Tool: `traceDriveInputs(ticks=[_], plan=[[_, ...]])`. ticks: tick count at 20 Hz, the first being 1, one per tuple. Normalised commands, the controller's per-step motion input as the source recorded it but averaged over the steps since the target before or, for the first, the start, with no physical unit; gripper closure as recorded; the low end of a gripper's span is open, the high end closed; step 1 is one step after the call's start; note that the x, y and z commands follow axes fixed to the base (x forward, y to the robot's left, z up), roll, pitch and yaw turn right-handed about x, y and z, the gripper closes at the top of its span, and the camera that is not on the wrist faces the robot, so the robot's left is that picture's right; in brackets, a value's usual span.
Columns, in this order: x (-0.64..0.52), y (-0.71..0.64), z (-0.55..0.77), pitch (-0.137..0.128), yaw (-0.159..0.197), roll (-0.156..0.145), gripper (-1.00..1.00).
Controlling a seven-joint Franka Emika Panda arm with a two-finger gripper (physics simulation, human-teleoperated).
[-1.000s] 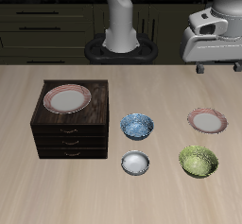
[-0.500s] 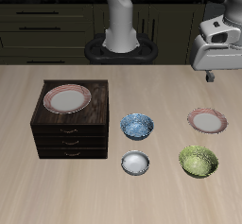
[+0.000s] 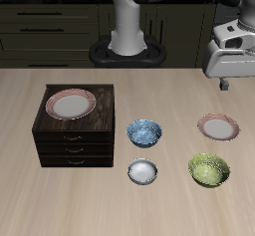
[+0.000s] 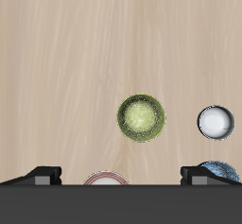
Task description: Stack the green bowl on the blue bowl
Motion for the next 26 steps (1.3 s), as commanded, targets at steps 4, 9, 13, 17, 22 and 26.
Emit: traceDriveInputs(ticks=[4,9,13,17,22,26], plan=[[0.04,0.01,-0.11,-0.009,0.001,-0.004,-1.0],[0.12,-0.03,-0.3,0.035,-0.011,-0.01,-1.0],[0.09,0.0,-0.28,0.035,-0.003,-0.004,-1.0],[0.08,0.05,-0.32,0.023,0.004,0.003,-1.0],[0.07,0.02,-0.24,0.018,0.007,-0.008,-1.0],[0.09,-0.01,-0.28,0.018,-0.005,-0.003,-1.0]])
